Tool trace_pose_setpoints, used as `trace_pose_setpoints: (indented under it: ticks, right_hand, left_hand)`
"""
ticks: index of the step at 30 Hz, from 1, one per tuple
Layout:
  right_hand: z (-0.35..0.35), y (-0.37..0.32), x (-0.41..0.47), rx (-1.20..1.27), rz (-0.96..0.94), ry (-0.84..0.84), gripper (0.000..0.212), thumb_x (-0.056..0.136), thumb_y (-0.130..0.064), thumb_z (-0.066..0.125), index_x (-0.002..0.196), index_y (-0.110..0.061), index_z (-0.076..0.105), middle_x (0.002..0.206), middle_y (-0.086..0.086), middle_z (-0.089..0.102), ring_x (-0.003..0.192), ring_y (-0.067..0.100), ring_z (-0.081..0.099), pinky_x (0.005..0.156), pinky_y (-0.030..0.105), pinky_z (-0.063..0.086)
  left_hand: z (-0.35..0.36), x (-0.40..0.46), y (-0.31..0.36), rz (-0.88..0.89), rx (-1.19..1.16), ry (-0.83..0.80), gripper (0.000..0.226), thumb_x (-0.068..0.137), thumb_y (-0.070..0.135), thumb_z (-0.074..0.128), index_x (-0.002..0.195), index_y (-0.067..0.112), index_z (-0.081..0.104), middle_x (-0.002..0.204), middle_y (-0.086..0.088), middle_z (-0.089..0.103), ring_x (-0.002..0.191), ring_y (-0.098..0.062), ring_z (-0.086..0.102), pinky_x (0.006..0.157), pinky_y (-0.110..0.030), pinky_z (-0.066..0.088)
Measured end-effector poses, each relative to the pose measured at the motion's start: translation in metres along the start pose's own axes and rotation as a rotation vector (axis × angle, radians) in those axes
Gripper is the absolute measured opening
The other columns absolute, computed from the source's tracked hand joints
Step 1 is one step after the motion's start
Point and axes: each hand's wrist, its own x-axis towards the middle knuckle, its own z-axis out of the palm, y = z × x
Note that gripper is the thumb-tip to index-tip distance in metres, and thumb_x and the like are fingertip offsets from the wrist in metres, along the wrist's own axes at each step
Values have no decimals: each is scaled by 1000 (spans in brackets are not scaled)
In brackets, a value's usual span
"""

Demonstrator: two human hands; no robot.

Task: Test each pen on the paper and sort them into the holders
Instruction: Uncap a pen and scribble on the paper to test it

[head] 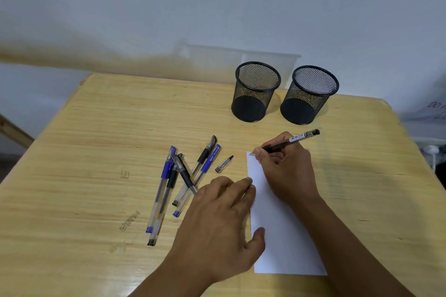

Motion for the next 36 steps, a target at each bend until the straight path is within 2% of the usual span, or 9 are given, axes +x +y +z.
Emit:
trace_pose_setpoints:
  ticks: [9,12,15,22,24,28,31,34,36]
  right_hand:
    - [0,-1,-1,-26,-19,17,14,86,-23,71,86,-13,62,71,-9,70,69,3,69,66,18,54]
    - [-1,0,0,-26,-8,-5,13,85,-24,72,85,-15,63,68,-16,67,66,-4,67,62,8,49]
    - [-2,1,0,1,19,5,14,85,-26,72,85,-15,63,69,-16,67,65,-3,67,61,6,48]
    - [-9,1,3,276,115,50,9,87,-19,69,87,-11,66,72,-5,75,72,9,73,74,31,58]
    - [-13,-1,5,402,158,40,5,88,-13,68,86,-11,66,74,0,76,73,14,74,75,32,59]
    - [-21,-5,13,690,277,-35,11,89,-3,65,95,5,62,79,14,71,74,23,70,76,31,60]
    - [-28,-8,18,780,364,-86,10,89,-2,65,97,3,64,86,15,70,80,23,69,81,31,60]
    - [-39,-12,17,822,352,-87,14,88,-1,65,101,3,62,88,16,69,78,19,70,80,27,59]
    - [-45,-14,14,826,336,-89,19,88,-2,66,105,5,61,89,16,70,80,20,70,85,31,58]
  left_hand:
    - [0,0,0,0,1,12,65,78,58,55,131,20,60,137,10,56,120,-16,47,94,-40,46]
    - [0,0,0,-1,6,20,65,78,59,55,131,21,60,136,11,56,119,-16,47,94,-40,46]
    - [0,0,0,1,-2,26,65,78,59,55,130,21,61,136,11,57,118,-16,48,93,-40,47]
    - [0,-1,1,4,11,50,63,76,58,56,127,21,61,135,11,56,118,-17,48,92,-38,45]
    - [1,-1,0,15,14,61,62,76,57,56,127,20,61,134,10,57,116,-18,48,90,-39,45]
    - [2,-1,2,19,26,69,59,74,55,56,122,20,61,131,11,57,113,-18,49,86,-39,45]
    - [3,-1,3,12,43,71,61,73,57,56,121,20,61,129,10,59,111,-17,52,85,-38,46]
    - [-1,0,5,5,79,51,63,73,60,54,122,22,60,128,12,59,112,-17,52,86,-38,43]
    - [-5,0,7,7,92,41,61,74,62,51,122,25,58,129,14,58,113,-16,51,89,-38,41]
